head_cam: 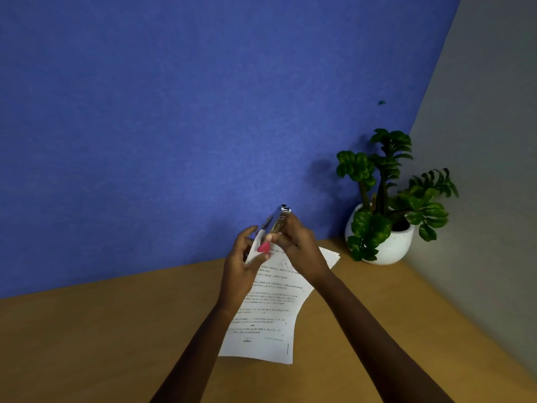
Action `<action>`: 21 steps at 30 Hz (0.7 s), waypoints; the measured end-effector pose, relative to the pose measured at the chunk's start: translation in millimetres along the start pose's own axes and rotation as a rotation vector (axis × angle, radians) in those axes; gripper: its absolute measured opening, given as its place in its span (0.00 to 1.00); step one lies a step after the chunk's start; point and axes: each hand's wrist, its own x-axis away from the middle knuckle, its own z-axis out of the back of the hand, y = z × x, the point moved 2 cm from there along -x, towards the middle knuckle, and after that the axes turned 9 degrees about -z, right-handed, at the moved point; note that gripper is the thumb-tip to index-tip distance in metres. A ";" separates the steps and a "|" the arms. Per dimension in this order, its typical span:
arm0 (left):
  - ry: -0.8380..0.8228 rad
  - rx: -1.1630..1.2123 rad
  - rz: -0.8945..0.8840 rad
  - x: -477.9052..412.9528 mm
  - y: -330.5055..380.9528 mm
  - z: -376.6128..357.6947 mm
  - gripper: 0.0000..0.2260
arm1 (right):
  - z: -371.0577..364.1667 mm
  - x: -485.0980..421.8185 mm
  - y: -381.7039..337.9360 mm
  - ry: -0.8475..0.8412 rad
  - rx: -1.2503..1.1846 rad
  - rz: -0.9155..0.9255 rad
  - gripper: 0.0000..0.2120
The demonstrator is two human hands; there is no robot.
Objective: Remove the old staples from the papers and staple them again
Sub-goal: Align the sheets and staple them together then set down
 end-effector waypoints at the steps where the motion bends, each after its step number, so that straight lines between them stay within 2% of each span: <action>1: 0.024 0.020 0.009 -0.1 -2.0 0.7 0.19 | -1.3 1.2 0.7 0.011 -0.032 0.002 0.08; 3: 0.077 0.069 0.035 -0.1 -6.3 2.8 0.17 | -1.7 3.9 2.8 0.080 -0.106 0.036 0.09; 6: 0.159 0.079 0.074 -1.1 -8.9 9.0 0.10 | 6.0 7.7 16.5 0.231 -0.156 0.062 0.08; 8: 0.228 0.020 0.093 -1.8 -10.5 15.5 0.07 | 13.0 10.3 36.3 0.325 -0.077 0.003 0.05; 12: 0.318 0.012 0.122 -0.8 -11.3 23.8 0.03 | 18.2 18.9 85.9 0.416 0.237 -0.144 0.10; 17: 0.349 0.000 0.121 2.4 -9.9 22.5 0.07 | 6.2 42.4 149.2 0.256 0.559 -0.481 0.16; 21: 0.391 -0.003 0.124 3.1 -10.1 23.7 0.08 | -3.1 65.1 178.9 0.153 0.714 -0.619 0.16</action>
